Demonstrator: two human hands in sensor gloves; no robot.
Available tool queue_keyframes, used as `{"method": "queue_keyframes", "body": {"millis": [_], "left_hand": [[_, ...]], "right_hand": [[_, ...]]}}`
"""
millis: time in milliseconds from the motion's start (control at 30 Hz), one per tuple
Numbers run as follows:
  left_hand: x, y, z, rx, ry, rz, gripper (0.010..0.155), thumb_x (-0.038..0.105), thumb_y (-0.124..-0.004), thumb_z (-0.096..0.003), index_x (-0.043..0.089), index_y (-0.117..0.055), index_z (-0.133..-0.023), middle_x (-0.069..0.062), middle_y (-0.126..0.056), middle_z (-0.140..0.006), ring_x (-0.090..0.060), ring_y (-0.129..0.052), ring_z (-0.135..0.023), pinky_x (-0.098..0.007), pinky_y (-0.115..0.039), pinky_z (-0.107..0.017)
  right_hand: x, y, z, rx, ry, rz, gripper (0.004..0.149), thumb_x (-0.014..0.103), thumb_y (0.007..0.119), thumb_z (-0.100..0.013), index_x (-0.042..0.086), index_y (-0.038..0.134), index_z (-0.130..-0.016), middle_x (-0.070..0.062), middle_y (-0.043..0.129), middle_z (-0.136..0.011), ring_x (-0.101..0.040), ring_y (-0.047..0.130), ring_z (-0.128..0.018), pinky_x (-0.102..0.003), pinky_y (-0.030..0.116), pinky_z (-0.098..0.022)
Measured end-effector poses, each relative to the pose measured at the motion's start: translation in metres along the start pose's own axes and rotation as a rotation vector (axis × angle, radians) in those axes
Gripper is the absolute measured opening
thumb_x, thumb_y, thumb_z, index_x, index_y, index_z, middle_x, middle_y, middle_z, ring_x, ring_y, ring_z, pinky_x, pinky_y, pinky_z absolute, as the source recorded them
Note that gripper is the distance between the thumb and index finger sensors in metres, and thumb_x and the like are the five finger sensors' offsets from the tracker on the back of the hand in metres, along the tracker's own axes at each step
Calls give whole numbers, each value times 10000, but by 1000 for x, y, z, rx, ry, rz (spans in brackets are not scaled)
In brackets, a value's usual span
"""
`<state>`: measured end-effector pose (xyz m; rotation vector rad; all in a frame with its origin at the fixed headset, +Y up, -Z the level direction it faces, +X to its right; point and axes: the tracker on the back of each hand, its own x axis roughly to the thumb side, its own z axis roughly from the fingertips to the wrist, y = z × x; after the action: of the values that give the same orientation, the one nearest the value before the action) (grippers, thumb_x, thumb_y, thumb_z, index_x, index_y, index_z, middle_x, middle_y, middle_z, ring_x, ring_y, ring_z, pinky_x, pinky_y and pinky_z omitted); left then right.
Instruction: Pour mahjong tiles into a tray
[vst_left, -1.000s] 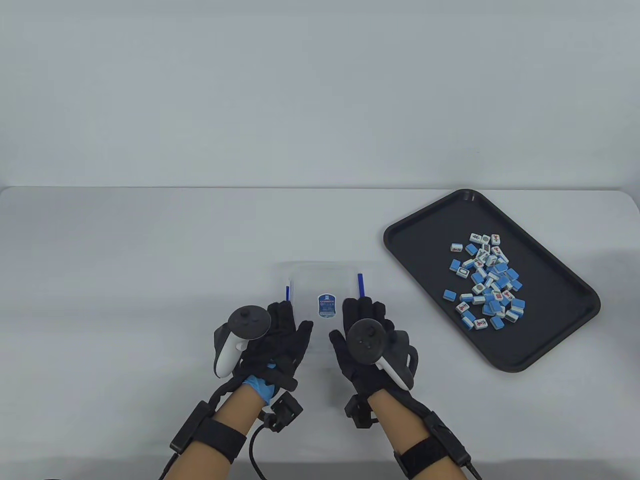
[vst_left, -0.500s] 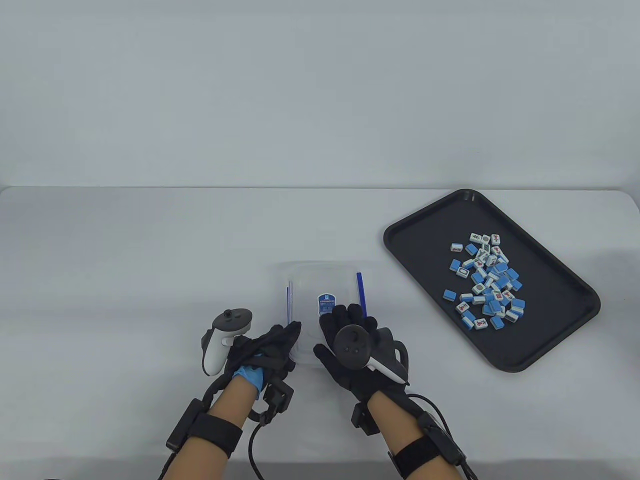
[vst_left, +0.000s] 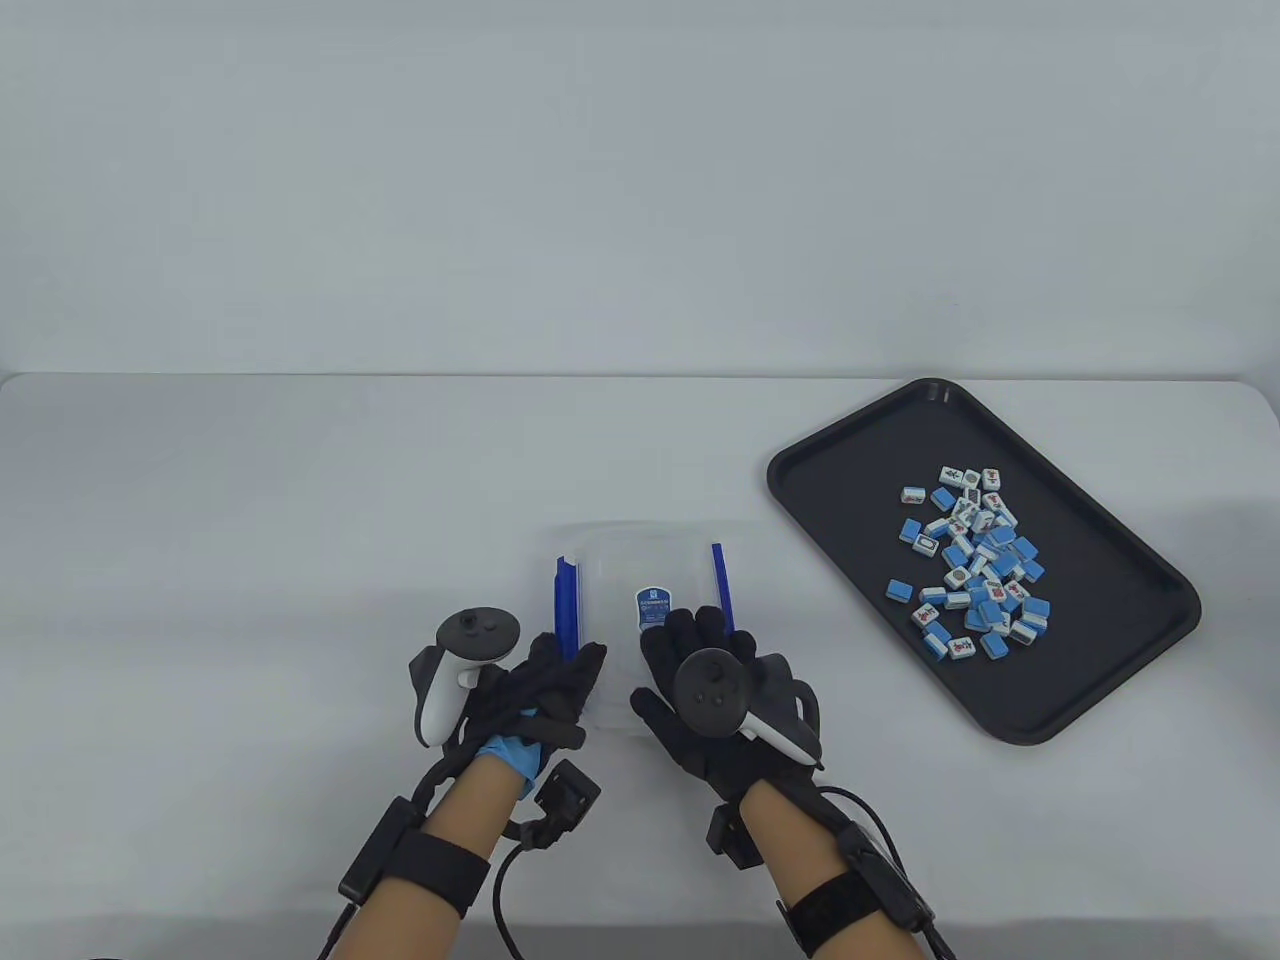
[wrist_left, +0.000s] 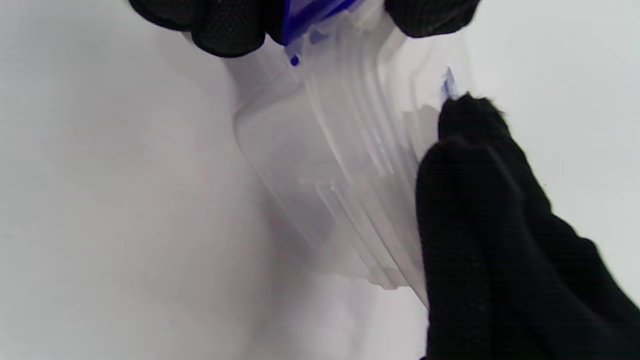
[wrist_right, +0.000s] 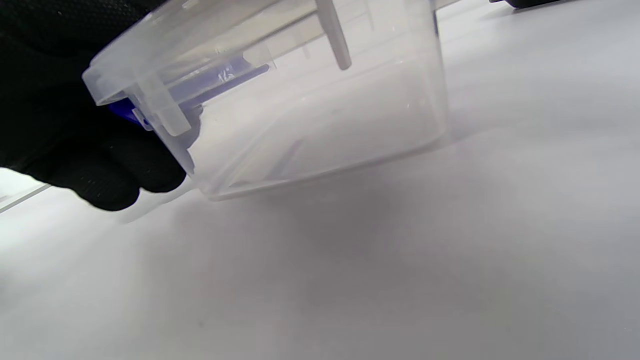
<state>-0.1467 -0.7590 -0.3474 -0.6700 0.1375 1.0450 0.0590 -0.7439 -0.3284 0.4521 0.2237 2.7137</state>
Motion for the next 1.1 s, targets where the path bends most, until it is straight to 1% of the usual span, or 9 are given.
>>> {"method": "queue_keyframes", "body": {"millis": [133,233,433,567,667,800,867,1000,1100], "left_hand": [[10,-5,2,43,-19,-83,708,453,-505,-702,99,-72,-1138,-192,-325,-1151,-400,-519,-1024,-506,-509,-747],[13,-8,2,52,-36,-68,701,406,-513,-708,52,-70,-1120,-239,-285,-1156,-439,-489,-1048,-494,-529,-746],[24,-11,7,189,-34,-189,680,359,-564,-702,-15,-180,-1121,-287,-402,-1124,-447,-628,-993,-472,-645,-691],[30,-13,9,209,-60,-211,637,323,-583,-707,-19,-245,-1124,-280,-455,-1117,-436,-651,-985,-473,-652,-681],[33,-16,10,254,-25,-298,636,331,-575,-703,-21,-256,-1127,-282,-474,-1113,-432,-673,-976,-467,-663,-678],[30,-10,9,195,-20,-274,642,365,-562,-704,42,-231,-1149,-231,-432,-1154,-420,-594,-1026,-487,-576,-718],[32,-2,14,195,-50,-272,667,444,-544,-701,141,-179,-1170,-168,-318,-1204,-416,-421,-1091,-508,-450,-768],[46,19,34,263,-174,-247,707,537,-545,-668,300,-88,-1152,-34,-107,-1231,-349,-114,-1141,-500,-214,-823],[59,43,52,349,-298,-309,710,556,-563,-639,365,-93,-1135,30,-80,-1232,-284,-57,-1154,-474,-154,-836]], "right_hand": [[0,0,0,-5,-3,-1,659,521,465,-606,222,270,-1161,-80,131,-1204,-350,21,-1101,-524,58,-788],[0,0,0,-4,-3,2,660,521,464,-605,222,269,-1161,-81,129,-1204,-350,19,-1101,-525,58,-788],[1,2,0,-3,-7,19,659,519,448,-604,218,263,-1159,-83,129,-1205,-350,20,-1105,-529,58,-787],[1,2,1,-5,-9,21,659,518,444,-602,217,259,-1159,-82,127,-1205,-348,20,-1106,-529,56,-787],[1,2,1,-6,-10,24,663,517,445,-602,212,258,-1160,-86,131,-1205,-353,25,-1105,-530,59,-786],[-2,-1,0,-5,-9,-33,656,507,487,-608,217,285,-1161,-78,149,-1206,-344,37,-1104,-518,68,-789],[-4,-7,2,-25,-12,-66,637,499,502,-609,221,339,-1158,-75,210,-1211,-339,91,-1119,-516,110,-803],[-8,-30,7,-119,3,-90,646,510,508,-608,210,358,-1160,-120,265,-1211,-392,165,-1118,-547,145,-800],[-12,-59,13,-221,25,-31,656,524,508,-609,220,338,-1164,-132,262,-1212,-416,186,-1119,-595,159,-785]]}}
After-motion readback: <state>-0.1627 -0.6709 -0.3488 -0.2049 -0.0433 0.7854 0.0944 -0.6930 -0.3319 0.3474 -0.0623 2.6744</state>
